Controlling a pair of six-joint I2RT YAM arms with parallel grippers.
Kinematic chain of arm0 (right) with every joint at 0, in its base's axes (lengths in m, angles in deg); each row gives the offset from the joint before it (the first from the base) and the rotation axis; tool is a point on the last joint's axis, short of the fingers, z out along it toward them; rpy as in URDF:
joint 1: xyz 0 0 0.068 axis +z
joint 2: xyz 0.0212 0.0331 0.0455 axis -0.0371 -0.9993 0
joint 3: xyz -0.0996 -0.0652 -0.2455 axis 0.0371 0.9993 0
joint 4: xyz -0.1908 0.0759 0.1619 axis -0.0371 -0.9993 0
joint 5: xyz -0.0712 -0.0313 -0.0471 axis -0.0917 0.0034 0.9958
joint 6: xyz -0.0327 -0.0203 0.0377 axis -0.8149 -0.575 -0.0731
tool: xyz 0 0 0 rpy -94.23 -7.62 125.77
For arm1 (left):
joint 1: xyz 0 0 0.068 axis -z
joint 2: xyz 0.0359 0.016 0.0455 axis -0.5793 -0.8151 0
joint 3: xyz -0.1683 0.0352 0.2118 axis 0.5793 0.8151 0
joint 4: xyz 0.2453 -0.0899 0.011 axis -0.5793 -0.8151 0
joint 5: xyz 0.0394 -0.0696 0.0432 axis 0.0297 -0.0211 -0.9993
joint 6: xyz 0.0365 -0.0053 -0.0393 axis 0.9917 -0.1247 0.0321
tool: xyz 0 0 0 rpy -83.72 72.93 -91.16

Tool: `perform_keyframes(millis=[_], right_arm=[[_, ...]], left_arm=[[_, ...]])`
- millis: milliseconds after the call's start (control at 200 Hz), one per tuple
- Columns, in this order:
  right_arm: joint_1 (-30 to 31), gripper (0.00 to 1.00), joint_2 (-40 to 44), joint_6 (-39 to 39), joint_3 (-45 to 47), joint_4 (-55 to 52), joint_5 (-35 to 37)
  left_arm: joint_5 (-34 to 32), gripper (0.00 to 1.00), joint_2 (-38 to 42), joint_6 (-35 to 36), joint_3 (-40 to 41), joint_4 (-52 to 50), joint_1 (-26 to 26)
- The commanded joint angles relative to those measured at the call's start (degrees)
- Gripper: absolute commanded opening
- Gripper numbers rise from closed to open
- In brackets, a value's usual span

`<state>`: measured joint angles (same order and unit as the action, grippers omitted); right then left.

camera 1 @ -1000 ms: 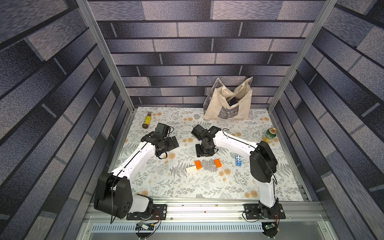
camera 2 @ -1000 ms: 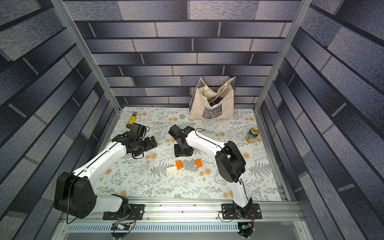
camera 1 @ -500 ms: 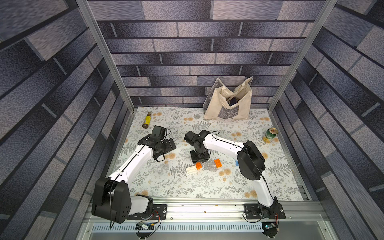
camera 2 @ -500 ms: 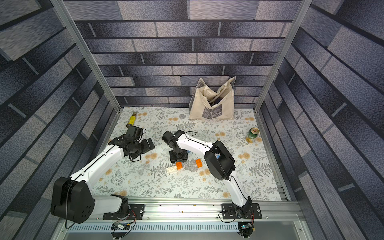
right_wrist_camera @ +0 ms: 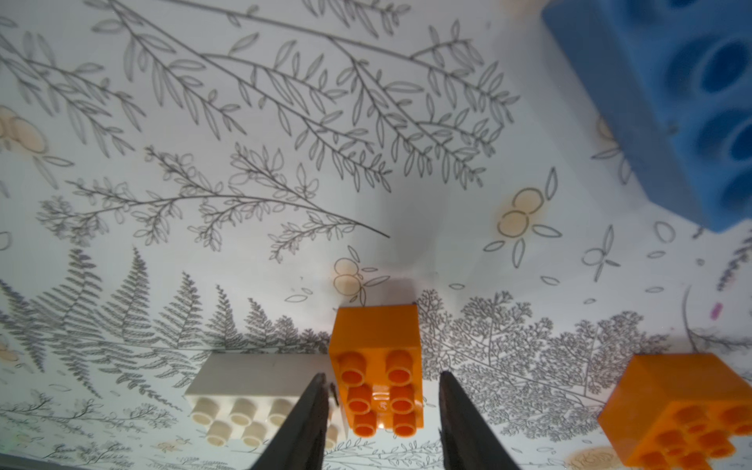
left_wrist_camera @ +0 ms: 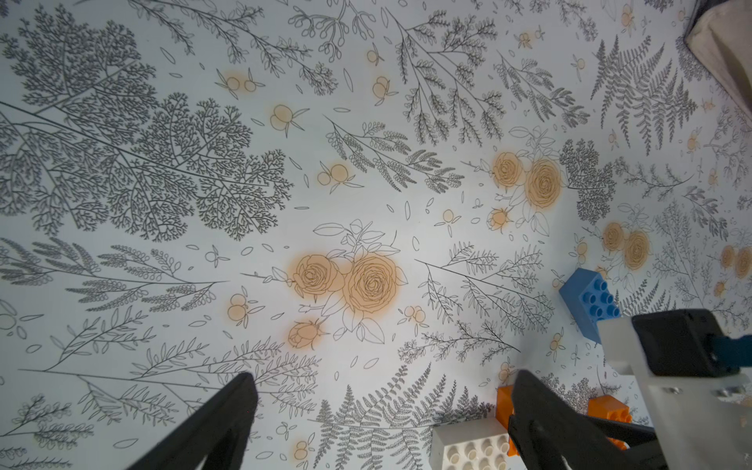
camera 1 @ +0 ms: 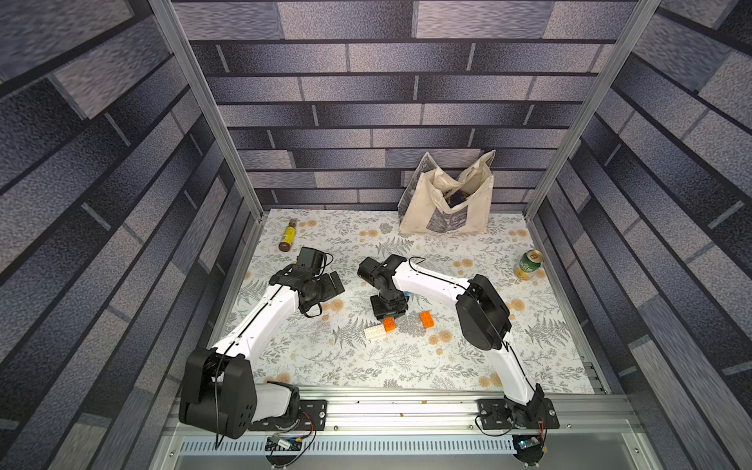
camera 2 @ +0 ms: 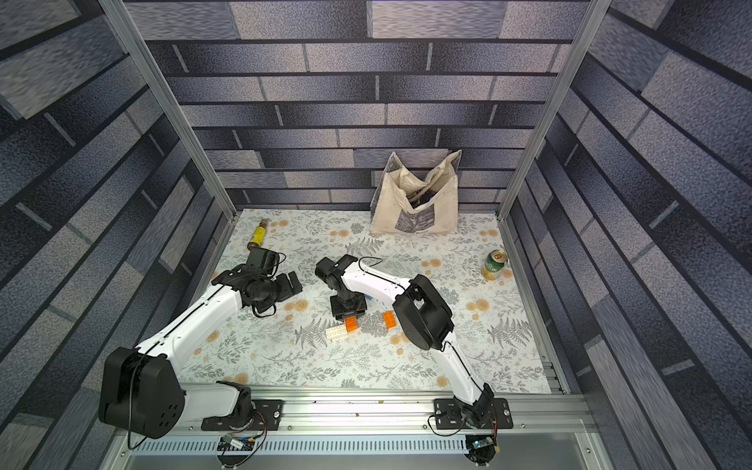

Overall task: Assemble a rectangle with lego
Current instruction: Pick up the lego brick from the center of the board.

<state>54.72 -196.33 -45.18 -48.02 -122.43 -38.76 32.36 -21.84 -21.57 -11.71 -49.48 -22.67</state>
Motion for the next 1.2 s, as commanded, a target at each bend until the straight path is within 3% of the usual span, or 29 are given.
perform_keyframes(millis=[0,185,666,842,1197], right_arm=[[0.0,0.44,-0.7,-0.1,-0.6,-2.4,1.1],[-0.1,0.39,-0.1,0.0,0.2,-2.3,1.0],[0.4,0.45,-0.2,-0.9,0.6,-1.4,-0.4],[0.8,0.51,-0.6,-1.4,-0.4,-1.7,0.0],[0.9,0.47,-1.6,-1.4,-0.8,-2.4,0.1]], left_arm=[[0.1,1.00,1.6,-0.2,1.2,0.6,-0.5],[0.2,1.00,1.6,-0.3,1.4,0.8,-0.8],[0.3,1.00,2.1,-0.4,2.0,1.2,-1.1],[0.6,1.00,1.7,-0.5,2.2,1.3,-1.2],[0.7,1.00,1.1,-0.4,1.8,1.6,-1.4]])
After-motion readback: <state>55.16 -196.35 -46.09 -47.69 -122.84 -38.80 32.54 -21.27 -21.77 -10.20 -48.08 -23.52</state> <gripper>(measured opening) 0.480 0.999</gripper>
